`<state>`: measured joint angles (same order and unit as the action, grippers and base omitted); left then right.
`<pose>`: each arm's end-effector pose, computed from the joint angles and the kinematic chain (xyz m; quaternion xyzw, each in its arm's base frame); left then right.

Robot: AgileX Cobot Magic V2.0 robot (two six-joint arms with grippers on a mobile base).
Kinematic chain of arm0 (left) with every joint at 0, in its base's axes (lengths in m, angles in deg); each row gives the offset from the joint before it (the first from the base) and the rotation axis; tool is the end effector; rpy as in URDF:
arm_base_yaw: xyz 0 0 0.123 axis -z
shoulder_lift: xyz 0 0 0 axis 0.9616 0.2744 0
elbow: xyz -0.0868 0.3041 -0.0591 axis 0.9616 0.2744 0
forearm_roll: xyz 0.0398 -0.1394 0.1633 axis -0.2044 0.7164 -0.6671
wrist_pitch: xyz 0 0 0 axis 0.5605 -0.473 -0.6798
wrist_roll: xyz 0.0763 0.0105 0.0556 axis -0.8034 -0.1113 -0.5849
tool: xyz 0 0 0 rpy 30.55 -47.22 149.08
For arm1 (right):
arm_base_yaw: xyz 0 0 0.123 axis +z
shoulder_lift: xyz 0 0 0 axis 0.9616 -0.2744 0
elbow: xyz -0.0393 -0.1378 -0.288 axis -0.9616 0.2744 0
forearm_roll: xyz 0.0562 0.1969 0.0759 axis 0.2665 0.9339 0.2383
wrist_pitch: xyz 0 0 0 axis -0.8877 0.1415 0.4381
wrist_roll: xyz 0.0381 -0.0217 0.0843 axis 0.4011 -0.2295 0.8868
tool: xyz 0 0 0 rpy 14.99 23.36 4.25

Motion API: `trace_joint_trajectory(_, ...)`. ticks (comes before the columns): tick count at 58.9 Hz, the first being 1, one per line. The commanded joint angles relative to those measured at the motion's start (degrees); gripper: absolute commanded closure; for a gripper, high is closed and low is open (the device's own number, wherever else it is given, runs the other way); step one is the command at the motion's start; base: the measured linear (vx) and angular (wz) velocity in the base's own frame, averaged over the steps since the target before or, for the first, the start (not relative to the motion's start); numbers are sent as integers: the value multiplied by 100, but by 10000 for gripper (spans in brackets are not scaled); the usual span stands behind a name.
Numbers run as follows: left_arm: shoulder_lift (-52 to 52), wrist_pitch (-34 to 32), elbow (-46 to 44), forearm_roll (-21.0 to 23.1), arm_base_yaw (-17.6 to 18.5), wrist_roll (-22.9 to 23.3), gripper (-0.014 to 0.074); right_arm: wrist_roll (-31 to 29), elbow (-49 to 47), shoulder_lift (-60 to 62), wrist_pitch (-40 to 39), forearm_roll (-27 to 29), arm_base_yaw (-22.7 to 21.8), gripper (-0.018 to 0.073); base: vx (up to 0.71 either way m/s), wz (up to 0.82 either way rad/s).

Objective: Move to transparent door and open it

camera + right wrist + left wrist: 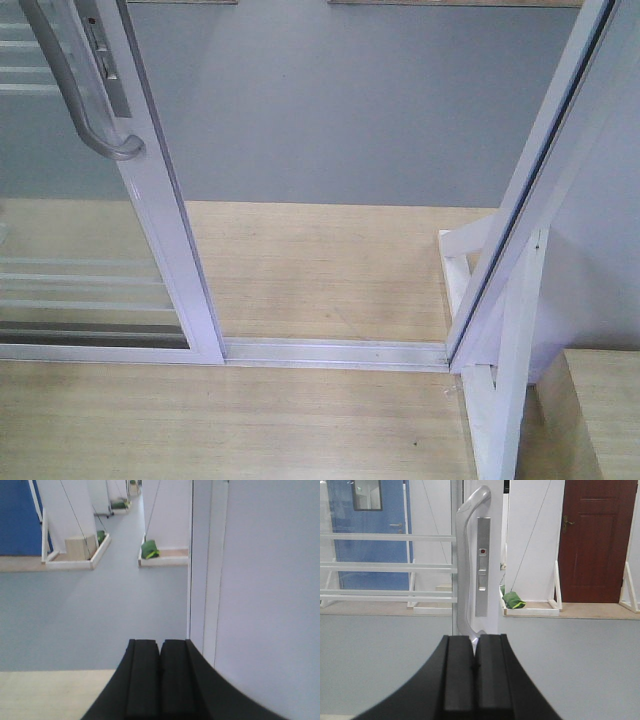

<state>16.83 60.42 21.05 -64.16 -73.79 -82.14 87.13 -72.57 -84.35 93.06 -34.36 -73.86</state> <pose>-0.0105 0.0001 0.2064 -0.0085 0.6742 -0.0124 0.7384 0.0095 -0.0019 0.2582 0.0188 0.7484 0.0053 0.6630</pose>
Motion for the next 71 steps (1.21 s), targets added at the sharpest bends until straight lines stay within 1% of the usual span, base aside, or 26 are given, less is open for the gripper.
trace_joint_trajectory(1, -81, -505, 99, 17, 35, 51, 602, -277, 348, 312, -984, -160, -38, 572, 0, 0)
trace_joint_trajectory(7, -81, -505, 99, 17, 35, 51, 602, -270, 800, 715, -967, -167, -38, 570, 0, 0)
trace_joint_trajectory(16, -81, -505, 99, 17, 35, 51, 602, -243, 1290, 1375, -1030, 62, -38, 568, 0, 0)
trace_joint_trajectory(19, -81, -505, 99, 17, 35, 51, 602, -250, 1291, 1570, -789, 155, -38, 568, 0, 0)
trace_joint_trajectory(41, -81, -505, 99, 17, 35, 51, 602, -256, 1291, 1542, -732, 327, -38, 568, 0, 0)
trace_joint_trajectory(71, -81, -505, 99, 17, 35, 51, 602, -256, 1291, 1537, -728, 325, -38, 568, 0, 0)
